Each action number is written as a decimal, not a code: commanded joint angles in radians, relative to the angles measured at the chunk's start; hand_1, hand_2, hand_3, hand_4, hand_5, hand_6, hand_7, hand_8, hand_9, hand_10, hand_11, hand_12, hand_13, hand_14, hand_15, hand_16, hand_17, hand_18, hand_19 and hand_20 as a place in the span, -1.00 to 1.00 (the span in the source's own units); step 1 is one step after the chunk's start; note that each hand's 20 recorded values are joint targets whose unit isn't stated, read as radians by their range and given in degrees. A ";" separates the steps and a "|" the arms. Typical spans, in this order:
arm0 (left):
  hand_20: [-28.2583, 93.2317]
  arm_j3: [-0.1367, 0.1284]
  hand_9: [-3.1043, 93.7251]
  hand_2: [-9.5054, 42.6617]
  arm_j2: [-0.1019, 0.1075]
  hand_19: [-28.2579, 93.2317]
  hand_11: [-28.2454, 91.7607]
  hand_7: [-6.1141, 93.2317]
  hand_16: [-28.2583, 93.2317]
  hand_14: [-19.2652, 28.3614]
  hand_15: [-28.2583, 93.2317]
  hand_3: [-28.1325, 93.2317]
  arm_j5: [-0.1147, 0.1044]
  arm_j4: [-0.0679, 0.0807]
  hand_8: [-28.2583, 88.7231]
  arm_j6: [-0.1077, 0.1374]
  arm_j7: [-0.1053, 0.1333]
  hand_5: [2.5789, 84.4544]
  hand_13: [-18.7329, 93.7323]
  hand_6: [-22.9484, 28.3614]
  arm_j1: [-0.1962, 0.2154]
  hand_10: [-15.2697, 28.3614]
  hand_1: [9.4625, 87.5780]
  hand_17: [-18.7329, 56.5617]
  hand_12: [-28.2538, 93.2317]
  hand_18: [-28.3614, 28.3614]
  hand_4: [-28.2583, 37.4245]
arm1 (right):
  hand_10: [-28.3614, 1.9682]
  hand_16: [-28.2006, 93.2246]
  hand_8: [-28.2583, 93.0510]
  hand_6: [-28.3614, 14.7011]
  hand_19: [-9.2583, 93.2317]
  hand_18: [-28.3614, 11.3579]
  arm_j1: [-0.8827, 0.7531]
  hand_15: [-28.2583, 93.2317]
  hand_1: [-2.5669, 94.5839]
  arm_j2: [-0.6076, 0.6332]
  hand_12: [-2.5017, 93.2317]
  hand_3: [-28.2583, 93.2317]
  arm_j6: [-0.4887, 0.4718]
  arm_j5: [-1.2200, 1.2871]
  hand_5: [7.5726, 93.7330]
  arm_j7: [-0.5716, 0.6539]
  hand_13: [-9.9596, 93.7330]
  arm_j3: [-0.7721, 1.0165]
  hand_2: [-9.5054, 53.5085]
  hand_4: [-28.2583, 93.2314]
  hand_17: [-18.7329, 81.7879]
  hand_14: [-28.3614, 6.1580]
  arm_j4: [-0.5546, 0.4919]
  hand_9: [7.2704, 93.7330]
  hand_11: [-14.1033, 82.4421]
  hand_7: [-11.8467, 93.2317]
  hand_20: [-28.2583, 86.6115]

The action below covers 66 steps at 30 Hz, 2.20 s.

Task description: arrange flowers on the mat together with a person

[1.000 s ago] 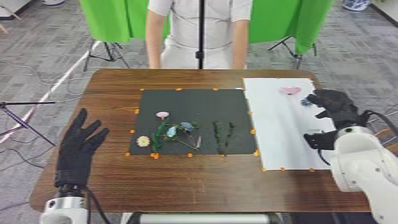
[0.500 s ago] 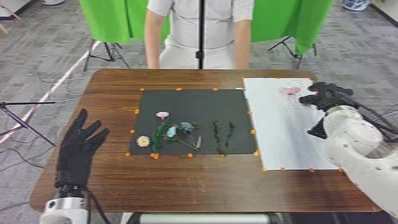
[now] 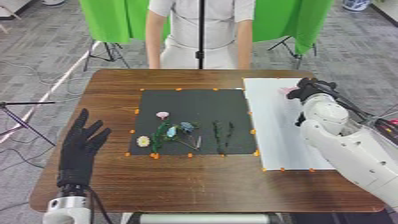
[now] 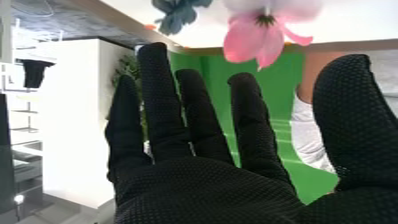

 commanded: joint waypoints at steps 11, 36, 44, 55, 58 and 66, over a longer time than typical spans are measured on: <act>-0.46 0.003 -0.31 -0.45 -0.006 0.30 -0.29 -0.64 -0.60 0.66 -0.03 0.73 0.007 -0.004 -0.69 -0.013 -0.015 -0.43 -0.22 -0.16 0.001 0.35 -0.69 -0.74 -0.34 0.91 -1.00 | -0.24 -0.32 -0.70 0.42 0.21 -0.67 -0.025 0.26 -0.40 0.023 -0.58 0.59 -0.091 0.033 -0.31 0.058 -0.08 0.024 -0.62 -0.92 -0.53 -0.30 0.020 -0.25 -0.45 -0.51 -0.02; -0.46 0.016 -0.31 -0.45 0.008 0.30 -0.29 -0.64 -0.60 0.66 -0.03 0.73 0.000 0.010 -0.69 -0.020 -0.006 -0.43 -0.22 -0.15 -0.024 0.35 -0.69 -0.74 -0.35 0.91 -1.00 | 0.23 -0.32 -0.72 0.63 0.29 -0.54 0.041 0.33 -0.05 0.030 -0.61 0.49 0.102 -0.169 0.21 0.030 0.22 -0.201 -0.80 -0.99 -0.43 0.12 0.098 0.19 -0.23 -0.36 -0.03; -0.46 -0.001 -0.31 -0.45 0.003 0.30 -0.29 -0.65 -0.60 0.66 -0.03 0.73 0.009 0.006 -0.69 -0.031 -0.017 -0.43 -0.22 -0.14 -0.012 0.35 -0.69 -0.74 -0.35 0.91 -1.00 | 0.51 -0.25 -0.60 0.64 0.39 -0.29 -0.010 0.44 0.19 0.058 -0.34 0.37 0.243 -0.227 0.62 0.052 0.43 -0.191 -0.82 -1.00 -0.35 0.42 0.079 0.69 -0.15 -0.35 0.00; -0.46 -0.022 -0.31 -0.45 0.006 0.30 -0.29 -0.65 -0.60 0.66 -0.03 0.73 0.007 -0.001 -0.69 -0.031 -0.014 -0.43 -0.22 -0.14 0.003 0.35 -0.69 -0.74 -0.35 0.91 -1.00 | 0.48 -0.25 -0.58 0.58 0.42 -0.29 0.032 0.48 0.16 0.052 -0.35 0.44 0.407 -0.231 0.64 -0.057 0.43 -0.214 -0.83 -1.00 -0.34 0.38 -0.133 0.68 -0.08 -0.36 0.01; -0.46 -0.019 -0.31 -0.45 0.007 0.30 -0.29 -0.65 -0.60 0.66 -0.03 0.73 0.008 0.001 -0.69 -0.033 -0.015 -0.43 -0.22 -0.14 -0.004 0.35 -0.69 -0.74 -0.35 0.90 -1.00 | 0.48 -0.25 -0.58 0.59 0.42 -0.30 0.055 0.48 0.15 0.029 -0.35 0.46 0.388 -0.205 0.64 -0.119 0.43 -0.240 -0.83 -1.00 -0.35 0.37 -0.177 0.68 -0.09 -0.37 0.01; -0.46 -0.018 -0.31 -0.45 0.005 0.30 -0.29 -0.65 -0.60 0.66 -0.03 0.73 0.006 0.003 -0.69 -0.033 -0.017 -0.43 -0.22 -0.14 -0.008 0.35 -0.68 -0.74 -0.35 0.90 -1.00 | 0.43 -0.26 -0.58 0.61 0.34 -0.32 0.046 0.42 0.13 -0.026 -0.36 0.46 0.301 -0.196 0.63 -0.222 0.39 -0.289 -0.83 -1.00 -0.38 0.33 -0.221 0.64 -0.17 -0.37 -0.02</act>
